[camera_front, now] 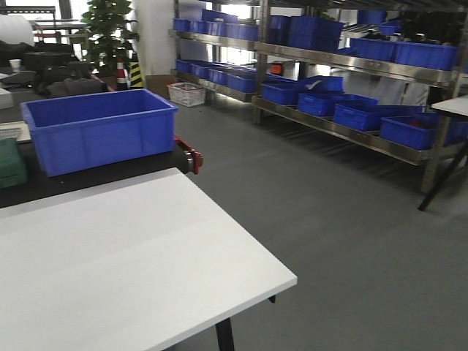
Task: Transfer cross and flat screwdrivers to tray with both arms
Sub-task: 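Hold both screwdrivers and drive the base away from the table, then drive along the aisle past the blue bin shelves holding both screwdrivers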
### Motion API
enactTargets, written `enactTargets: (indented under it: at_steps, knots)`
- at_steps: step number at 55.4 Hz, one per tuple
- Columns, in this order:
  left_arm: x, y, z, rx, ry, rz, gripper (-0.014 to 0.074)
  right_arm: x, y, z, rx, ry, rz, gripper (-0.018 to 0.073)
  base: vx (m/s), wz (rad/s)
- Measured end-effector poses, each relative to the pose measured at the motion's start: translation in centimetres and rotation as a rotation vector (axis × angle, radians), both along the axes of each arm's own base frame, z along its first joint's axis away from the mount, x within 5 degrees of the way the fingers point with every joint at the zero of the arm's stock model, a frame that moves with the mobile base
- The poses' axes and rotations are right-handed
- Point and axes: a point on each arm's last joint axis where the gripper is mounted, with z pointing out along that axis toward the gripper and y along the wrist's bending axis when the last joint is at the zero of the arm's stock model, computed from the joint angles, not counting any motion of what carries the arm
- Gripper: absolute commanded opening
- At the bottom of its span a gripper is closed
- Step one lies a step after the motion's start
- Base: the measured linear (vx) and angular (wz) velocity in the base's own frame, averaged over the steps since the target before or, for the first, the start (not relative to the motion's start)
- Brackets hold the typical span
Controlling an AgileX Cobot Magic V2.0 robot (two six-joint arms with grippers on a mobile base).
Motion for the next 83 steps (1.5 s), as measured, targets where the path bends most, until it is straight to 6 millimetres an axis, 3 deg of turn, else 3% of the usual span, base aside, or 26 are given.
enactTargets:
  at_steps: [39,83]
  knots:
    - [0.00,0.00,-0.01,0.000,0.001,0.000,-0.0003,0.00,0.00,-0.01,0.000,0.001,0.000,-0.0008,-0.08,-0.58]
    - [0.00,0.00,-0.01,0.001,0.001,0.000,-0.0003,-0.01,0.01,-0.02,0.000,0.003,0.001,-0.0008,0.19,-0.49]
